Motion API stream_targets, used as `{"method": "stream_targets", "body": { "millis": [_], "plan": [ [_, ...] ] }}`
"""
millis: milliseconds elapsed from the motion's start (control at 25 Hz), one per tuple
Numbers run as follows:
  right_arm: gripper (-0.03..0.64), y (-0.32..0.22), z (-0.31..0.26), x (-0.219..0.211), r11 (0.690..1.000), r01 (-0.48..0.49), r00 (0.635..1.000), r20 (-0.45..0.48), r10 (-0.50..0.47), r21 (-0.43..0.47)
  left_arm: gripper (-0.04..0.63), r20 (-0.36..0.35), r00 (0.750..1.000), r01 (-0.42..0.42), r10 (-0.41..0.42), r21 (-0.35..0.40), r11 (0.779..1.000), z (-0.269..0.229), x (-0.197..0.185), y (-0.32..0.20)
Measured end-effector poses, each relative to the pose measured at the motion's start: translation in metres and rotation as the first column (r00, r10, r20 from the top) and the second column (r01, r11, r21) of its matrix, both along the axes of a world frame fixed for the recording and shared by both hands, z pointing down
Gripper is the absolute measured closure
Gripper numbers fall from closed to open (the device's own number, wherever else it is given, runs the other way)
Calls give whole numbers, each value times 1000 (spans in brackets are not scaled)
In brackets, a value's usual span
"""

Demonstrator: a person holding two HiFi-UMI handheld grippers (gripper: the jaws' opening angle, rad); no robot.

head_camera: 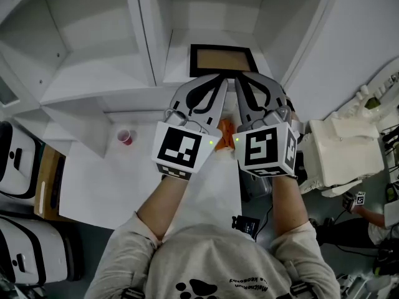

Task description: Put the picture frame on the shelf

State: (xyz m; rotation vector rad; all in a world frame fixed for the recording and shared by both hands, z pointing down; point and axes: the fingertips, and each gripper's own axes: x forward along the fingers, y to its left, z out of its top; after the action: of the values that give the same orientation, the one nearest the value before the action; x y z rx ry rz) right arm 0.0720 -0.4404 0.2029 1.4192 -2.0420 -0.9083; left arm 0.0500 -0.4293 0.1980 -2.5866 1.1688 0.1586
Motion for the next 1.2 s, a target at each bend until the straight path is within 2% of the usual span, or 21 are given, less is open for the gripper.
{"method": "stream_targets", "body": {
  "millis": [120,280,440,760,920,1000,1200],
  "plan": [
    [584,10,-6,2,1000,15,991,129,-15,-4,575,-2,1000,5,-5,-5,1000,-1,-4,11],
    [584,29,-6,10,999,41,940,339,-32,-18,575,-5,1000,10,-10,-2,1000,-2,-7,30],
    [584,54,0,14,999,44,895,445,-36,-6,575,-7,1000,13,-13,-14,1000,6,-10,48],
    [584,102,15,13,998,51,848,527,-58,29,575,-41,999,13,-14,-40,999,27,-22,91],
    [584,123,28,11,997,66,830,552,-74,34,575,-103,995,14,-13,3,1000,23,-29,112],
    [584,133,34,11,997,64,818,571,-70,30,575,-110,994,20,-19,10,1000,25,-32,120],
    [584,155,51,3,997,75,798,599,-70,17,575,-125,992,29,-36,-53,998,50,-42,136]
  ]
}}
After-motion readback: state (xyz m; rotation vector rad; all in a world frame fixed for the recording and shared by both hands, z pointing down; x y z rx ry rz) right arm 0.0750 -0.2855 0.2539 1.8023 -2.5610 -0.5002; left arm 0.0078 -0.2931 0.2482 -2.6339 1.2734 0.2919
